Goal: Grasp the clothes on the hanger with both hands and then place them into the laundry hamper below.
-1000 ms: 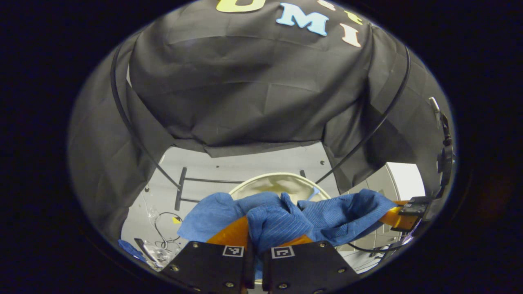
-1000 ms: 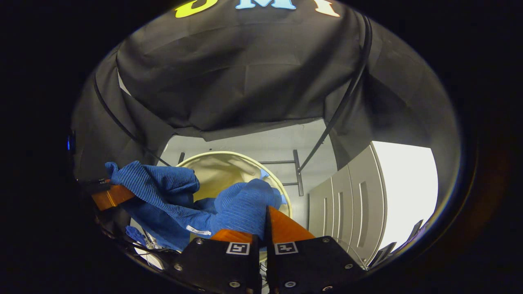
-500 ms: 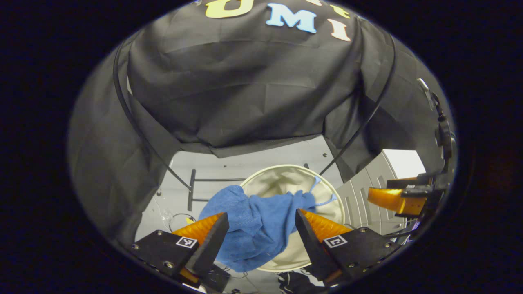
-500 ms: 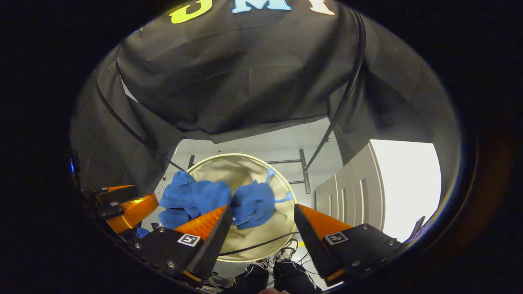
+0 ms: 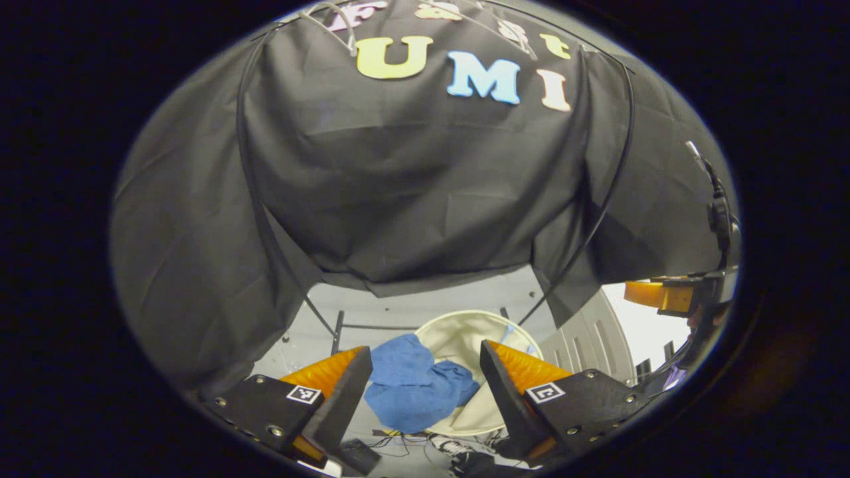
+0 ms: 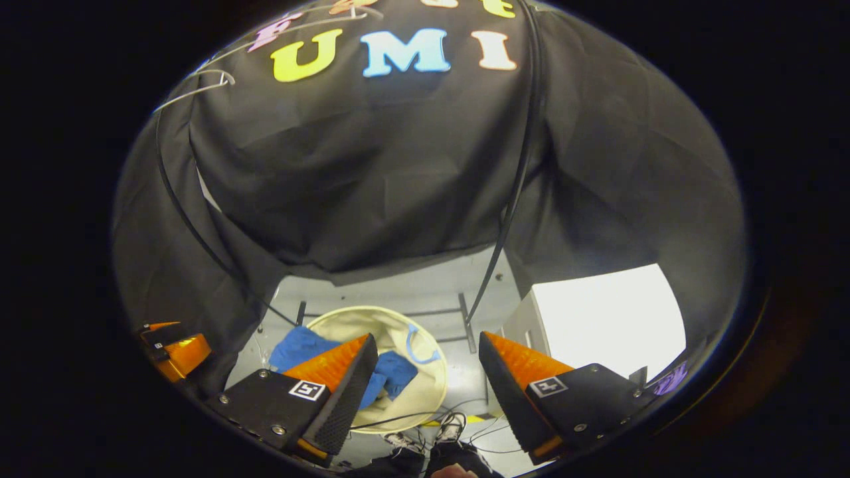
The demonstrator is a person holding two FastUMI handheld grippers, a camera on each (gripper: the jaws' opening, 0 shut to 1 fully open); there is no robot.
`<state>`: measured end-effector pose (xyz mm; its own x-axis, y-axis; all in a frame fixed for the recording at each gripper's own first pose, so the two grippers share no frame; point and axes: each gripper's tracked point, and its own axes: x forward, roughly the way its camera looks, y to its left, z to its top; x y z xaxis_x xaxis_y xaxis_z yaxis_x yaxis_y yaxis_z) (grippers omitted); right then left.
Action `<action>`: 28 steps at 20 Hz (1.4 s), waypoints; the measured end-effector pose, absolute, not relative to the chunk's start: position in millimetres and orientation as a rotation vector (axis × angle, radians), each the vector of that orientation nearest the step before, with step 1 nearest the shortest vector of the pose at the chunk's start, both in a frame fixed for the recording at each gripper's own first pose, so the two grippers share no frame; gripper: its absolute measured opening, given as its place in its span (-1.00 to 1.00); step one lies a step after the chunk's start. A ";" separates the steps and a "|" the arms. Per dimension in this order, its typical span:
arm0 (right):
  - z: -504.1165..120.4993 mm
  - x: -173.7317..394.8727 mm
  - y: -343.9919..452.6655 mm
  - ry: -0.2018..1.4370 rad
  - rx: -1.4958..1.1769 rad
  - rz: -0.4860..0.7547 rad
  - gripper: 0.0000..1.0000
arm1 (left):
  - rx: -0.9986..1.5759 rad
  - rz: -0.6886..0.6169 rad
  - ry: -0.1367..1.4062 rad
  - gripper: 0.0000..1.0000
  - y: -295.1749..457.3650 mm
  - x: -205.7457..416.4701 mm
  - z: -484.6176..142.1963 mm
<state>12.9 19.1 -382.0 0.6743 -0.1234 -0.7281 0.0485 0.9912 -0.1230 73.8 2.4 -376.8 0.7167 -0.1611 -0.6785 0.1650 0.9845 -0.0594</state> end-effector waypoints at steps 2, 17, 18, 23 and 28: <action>-346.4 13.1 15.1 0.752 -0.072 -0.115 0.90 | -0.006 -0.175 0.689 0.89 0.5 80.2 -340.6; -92.2 7.9 -42.7 0.184 -0.112 -0.052 0.83 | 0.030 -0.116 0.149 0.89 -89.3 58.3 -28.4; -69.2 4.7 -45.4 0.129 -0.121 -0.038 0.89 | 0.010 -0.113 0.099 0.89 -100.1 48.6 -4.8; -13.3 -16.0 -62.3 0.040 -0.071 -0.007 0.89 | -0.039 -0.047 -0.064 0.88 -104.7 16.0 89.8; -0.5 -43.3 -96.1 -0.014 -0.037 -0.075 0.89 | -0.023 -0.053 -0.125 0.87 -92.4 -25.4 106.8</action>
